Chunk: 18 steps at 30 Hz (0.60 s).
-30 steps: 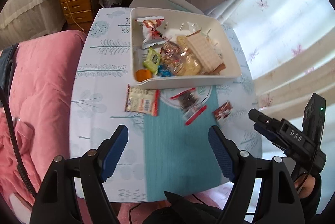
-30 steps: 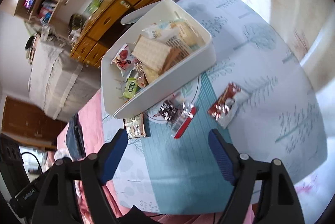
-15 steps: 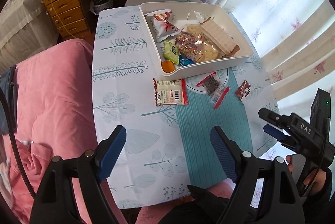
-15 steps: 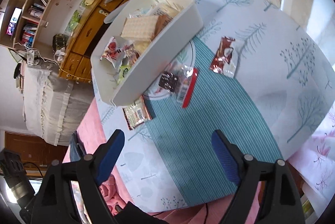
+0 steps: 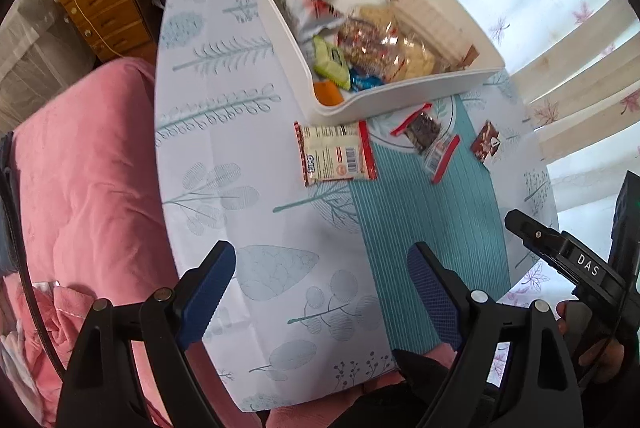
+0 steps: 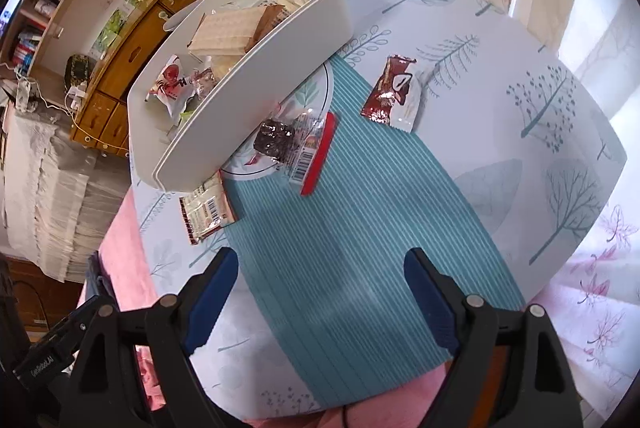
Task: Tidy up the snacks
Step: 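Move the left tool to the Lipo biscuit packet while the right moves to the chocolate bag, then close the left gripper on the Lipo packet while the right grasps the red-strip chocolate bag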
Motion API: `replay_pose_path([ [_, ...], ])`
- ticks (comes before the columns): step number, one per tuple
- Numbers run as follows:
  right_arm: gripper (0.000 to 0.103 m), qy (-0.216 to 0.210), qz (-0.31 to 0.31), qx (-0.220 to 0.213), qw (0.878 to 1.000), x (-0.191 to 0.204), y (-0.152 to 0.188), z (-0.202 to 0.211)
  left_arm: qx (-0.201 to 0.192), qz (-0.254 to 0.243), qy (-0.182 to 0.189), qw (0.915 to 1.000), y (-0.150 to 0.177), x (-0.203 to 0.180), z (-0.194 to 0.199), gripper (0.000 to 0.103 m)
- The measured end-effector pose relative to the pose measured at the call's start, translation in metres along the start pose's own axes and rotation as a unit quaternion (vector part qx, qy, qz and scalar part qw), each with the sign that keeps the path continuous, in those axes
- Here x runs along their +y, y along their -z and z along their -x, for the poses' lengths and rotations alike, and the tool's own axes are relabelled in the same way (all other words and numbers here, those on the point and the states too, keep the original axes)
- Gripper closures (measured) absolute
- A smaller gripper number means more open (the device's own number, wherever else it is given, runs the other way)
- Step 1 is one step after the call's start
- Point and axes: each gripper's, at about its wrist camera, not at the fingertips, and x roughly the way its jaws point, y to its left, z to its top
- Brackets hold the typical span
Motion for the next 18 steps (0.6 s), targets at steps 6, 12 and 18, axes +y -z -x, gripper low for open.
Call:
replay_pose_path([
  [6, 0.017, 0.005, 0.029, -0.014, 0.999, 0.008, -0.006, -0.01, 0.015, -0.002, 0.001, 0.9999, -0.014, -0.005, -0.023, 0.016],
  [12, 0.017, 0.012, 0.067, -0.038, 0.997, 0.018, -0.019, -0.027, 0.03, -0.01, -0.015, 0.9994, -0.035, -0.013, -0.047, 0.016],
  [18, 0.017, 0.023, 0.124, -0.048, 0.991, 0.029, -0.034, -0.046, 0.049, 0.006, -0.024, 0.9985, -0.054, -0.013, -0.08, 0.016],
])
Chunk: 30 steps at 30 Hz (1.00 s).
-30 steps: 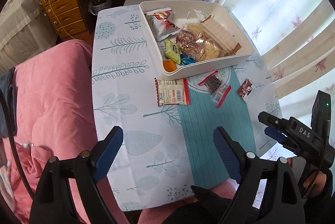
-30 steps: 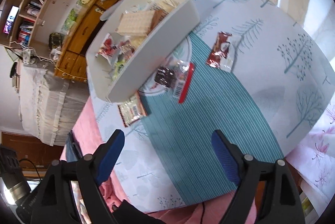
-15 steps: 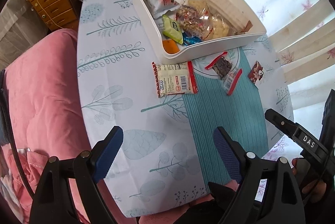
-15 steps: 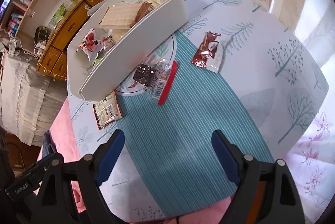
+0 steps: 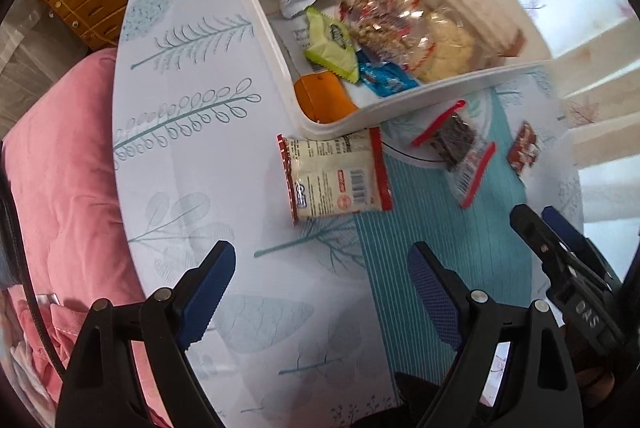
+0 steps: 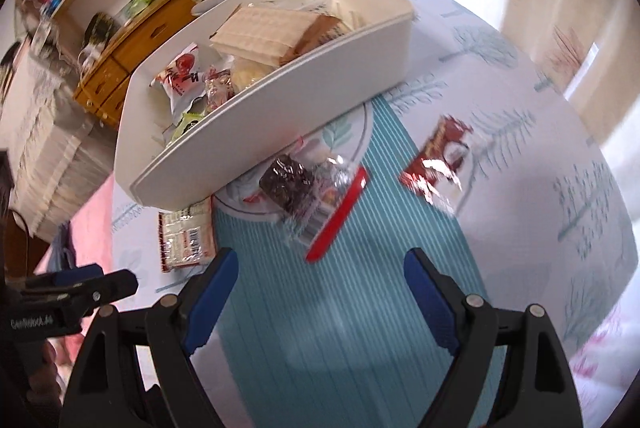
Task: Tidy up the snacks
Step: 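Close the left gripper on the Lipo packet while the right grasps the red-strip chocolate bag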
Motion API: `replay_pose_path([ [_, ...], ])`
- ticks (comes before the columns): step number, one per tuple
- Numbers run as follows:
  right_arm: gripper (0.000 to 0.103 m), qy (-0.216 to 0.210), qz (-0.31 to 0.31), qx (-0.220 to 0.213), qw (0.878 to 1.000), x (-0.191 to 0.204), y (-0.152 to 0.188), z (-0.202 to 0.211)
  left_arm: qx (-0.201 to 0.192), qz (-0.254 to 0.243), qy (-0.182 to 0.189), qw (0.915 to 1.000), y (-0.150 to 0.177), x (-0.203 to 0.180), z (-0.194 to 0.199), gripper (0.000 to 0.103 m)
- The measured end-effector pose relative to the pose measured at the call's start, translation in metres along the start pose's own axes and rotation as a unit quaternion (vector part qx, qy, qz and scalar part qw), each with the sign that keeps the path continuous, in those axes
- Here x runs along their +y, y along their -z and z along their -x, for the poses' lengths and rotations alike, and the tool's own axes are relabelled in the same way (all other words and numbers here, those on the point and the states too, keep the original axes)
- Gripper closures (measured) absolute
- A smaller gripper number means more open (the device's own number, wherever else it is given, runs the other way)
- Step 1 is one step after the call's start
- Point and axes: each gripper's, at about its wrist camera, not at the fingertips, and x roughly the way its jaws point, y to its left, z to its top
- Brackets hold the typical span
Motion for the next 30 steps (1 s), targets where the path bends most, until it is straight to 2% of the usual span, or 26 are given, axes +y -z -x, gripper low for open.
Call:
replay_pose_path([
  [5, 0.017, 0.01, 0.088, -0.012, 0.996, 0.014, -0.014, -0.018, 0.021, 0.044, 0.001, 0.9988, -0.018, 0.009, -0.03, 0.016],
  [8, 0.017, 0.013, 0.13, -0.015, 0.991, 0.021, -0.023, -0.032, 0.024, 0.054, -0.006, 0.9982, -0.026, 0.012, -0.044, 0.016],
  [12, 0.017, 0.017, 0.174, -0.011, 0.985, 0.026, -0.033, -0.052, 0.003, 0.08, -0.024, 0.9965, -0.035, 0.018, -0.057, 0.016],
  [16, 0.017, 0.019, 0.22, -0.003, 0.975, 0.032, -0.039, -0.071, -0.004, 0.103, -0.023, 0.9944, -0.042, 0.022, -0.067, 0.016],
  [22, 0.017, -0.003, 0.242, 0.002, 0.97, 0.037, -0.045, -0.086, -0.028, 0.121, -0.028, 0.9918, -0.051, 0.017, -0.077, 0.012],
  [30, 0.018, -0.017, 0.259, 0.018, 0.965, 0.046, -0.047, -0.099, -0.032, 0.118, -0.041, 0.9916, -0.062, 0.009, -0.088, 0.006],
])
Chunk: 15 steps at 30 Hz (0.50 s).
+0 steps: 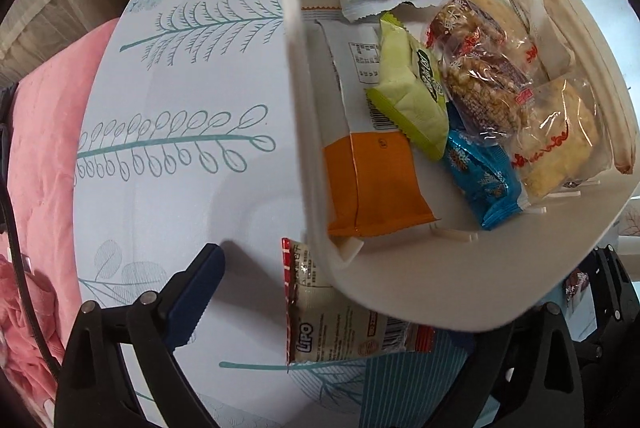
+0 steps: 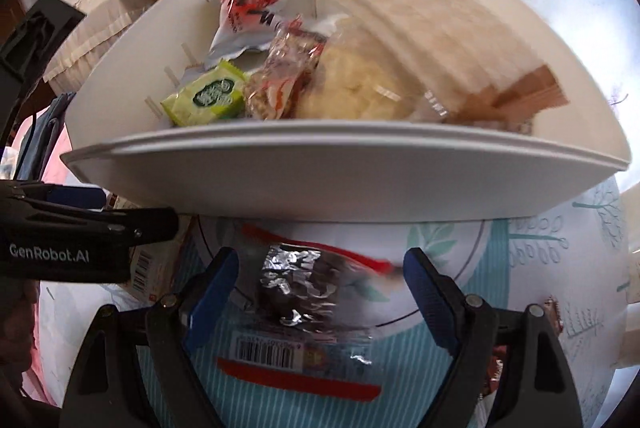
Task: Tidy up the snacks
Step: 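Close the left gripper on the Lipo packet while the right grasps the red-strip chocolate bag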
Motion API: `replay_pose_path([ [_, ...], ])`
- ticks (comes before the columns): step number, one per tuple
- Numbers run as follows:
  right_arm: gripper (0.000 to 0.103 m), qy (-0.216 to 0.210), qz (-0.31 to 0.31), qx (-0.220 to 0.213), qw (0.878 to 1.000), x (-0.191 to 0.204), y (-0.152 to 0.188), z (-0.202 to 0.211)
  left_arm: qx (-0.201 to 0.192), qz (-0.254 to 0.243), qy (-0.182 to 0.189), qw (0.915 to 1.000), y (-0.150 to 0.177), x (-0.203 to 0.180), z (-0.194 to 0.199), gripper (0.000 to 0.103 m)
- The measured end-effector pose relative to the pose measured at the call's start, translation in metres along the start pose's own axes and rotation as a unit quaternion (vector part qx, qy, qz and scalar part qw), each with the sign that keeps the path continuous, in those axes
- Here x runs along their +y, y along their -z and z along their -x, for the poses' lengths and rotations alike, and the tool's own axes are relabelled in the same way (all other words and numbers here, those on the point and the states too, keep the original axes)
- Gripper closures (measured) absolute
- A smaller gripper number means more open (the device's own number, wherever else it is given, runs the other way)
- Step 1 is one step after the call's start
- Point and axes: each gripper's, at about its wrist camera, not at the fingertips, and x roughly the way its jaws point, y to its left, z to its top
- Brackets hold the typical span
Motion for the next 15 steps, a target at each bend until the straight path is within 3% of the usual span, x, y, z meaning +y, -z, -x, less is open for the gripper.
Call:
replay_pose_path([
  [9, 0.029, 0.004, 0.03, 0.005, 1.0, 0.012, 0.004, 0.001, -0.006, -0.024, -0.016, 0.9996, 0.009, -0.008, 0.005, 0.007],
  [12, 0.033, 0.0, 0.029, 0.005, 1.0, 0.016, 0.002, 0.004, -0.015, -0.035, -0.028, 0.9989, 0.017, -0.011, 0.01, 0.015],
  [15, 0.042, -0.037, -0.003, 0.008, 0.999, 0.011, 0.0, 0.016, -0.023, -0.035, -0.027, 0.9988, 0.022, -0.009, 0.015, 0.033],
])
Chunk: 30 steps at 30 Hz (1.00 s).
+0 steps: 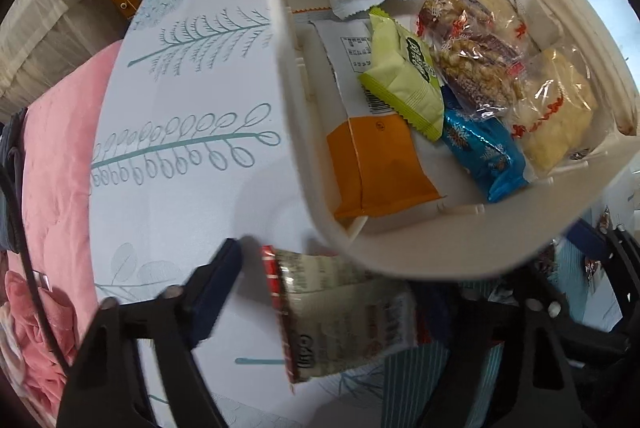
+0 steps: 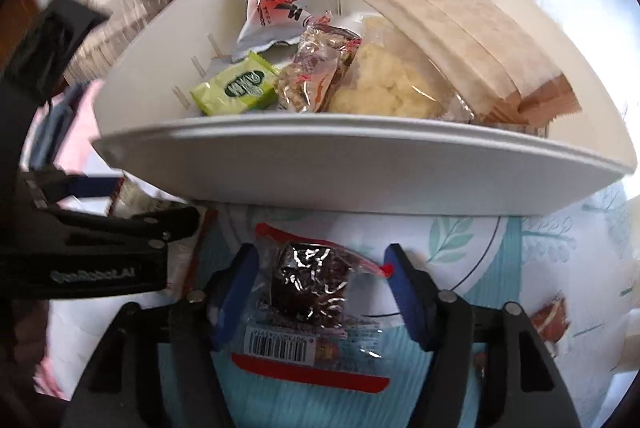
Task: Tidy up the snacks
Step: 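Close the left gripper on the Lipo packet while the right grasps the red-strip chocolate bag, then lift the Lipo packet and chocolate bag and carry them over the tray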
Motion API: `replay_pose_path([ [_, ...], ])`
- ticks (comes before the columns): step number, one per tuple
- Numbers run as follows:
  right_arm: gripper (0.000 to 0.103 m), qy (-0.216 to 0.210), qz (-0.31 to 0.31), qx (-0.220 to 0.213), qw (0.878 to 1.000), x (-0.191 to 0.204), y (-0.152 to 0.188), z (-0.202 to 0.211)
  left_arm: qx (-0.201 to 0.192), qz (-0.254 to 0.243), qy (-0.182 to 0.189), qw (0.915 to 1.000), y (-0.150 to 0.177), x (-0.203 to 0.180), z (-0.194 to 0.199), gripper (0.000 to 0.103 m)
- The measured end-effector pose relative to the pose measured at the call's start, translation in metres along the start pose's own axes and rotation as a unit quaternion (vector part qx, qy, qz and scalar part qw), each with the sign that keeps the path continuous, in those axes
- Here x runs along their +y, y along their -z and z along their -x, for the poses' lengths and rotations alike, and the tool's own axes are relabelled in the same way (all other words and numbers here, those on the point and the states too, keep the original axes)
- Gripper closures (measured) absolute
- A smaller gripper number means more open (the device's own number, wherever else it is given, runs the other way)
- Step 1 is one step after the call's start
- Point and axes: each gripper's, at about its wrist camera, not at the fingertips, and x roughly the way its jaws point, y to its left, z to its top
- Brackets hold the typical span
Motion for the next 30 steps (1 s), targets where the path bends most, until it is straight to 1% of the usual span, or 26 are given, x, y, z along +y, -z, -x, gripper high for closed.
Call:
replay_pose_path([
  [1, 0.043, -0.007, -0.01, 0.003, 1.0, -0.002, -0.002, 0.001, -0.003, 0.002, 0.001, 1.0, 0.002, 0.001, 0.003, 0.043],
  [2, 0.043, -0.011, -0.021, 0.009, 1.0, -0.003, -0.002, 0.0, -0.003, 0.002, 0.001, 1.0, 0.004, 0.002, 0.003, 0.046],
  [5, 0.044, -0.017, -0.046, 0.017, 0.999, -0.009, -0.003, 0.001, -0.002, 0.006, 0.005, 1.0, 0.011, 0.004, 0.006, 0.052],
  [10, 0.046, -0.015, -0.052, 0.033, 0.998, -0.005, 0.002, 0.006, 0.006, 0.016, 0.008, 0.9998, 0.033, 0.015, 0.005, 0.054],
  [12, 0.055, -0.03, -0.067, 0.044, 0.996, -0.007, 0.004, 0.006, 0.01, 0.02, 0.008, 0.9997, 0.041, 0.018, 0.004, 0.054],
  [15, 0.056, -0.038, -0.1, 0.062, 0.992, -0.006, 0.01, 0.008, 0.02, 0.035, 0.013, 0.9991, 0.054, 0.03, 0.005, 0.055],
  [19, 0.058, -0.042, -0.126, 0.077, 0.988, -0.003, 0.022, 0.013, 0.029, 0.044, 0.01, 0.9985, 0.068, 0.045, 0.011, 0.056],
  [21, 0.058, -0.043, -0.139, 0.085, 0.986, 0.003, 0.032, 0.015, 0.025, 0.048, 0.014, 0.9984, 0.074, 0.052, 0.017, 0.056],
  [25, 0.058, -0.051, -0.155, 0.1, 0.982, 0.01, 0.038, 0.016, 0.011, 0.052, 0.013, 0.9985, 0.081, 0.065, 0.031, 0.057],
  [27, 0.058, -0.059, -0.159, 0.109, 0.979, 0.015, 0.041, 0.017, 0.003, 0.055, 0.016, 0.9984, 0.082, 0.069, 0.039, 0.057],
  [30, 0.058, -0.072, -0.153, 0.112, 0.979, 0.027, 0.045, 0.026, -0.008, 0.059, 0.021, 0.998, 0.086, 0.076, 0.055, 0.057],
])
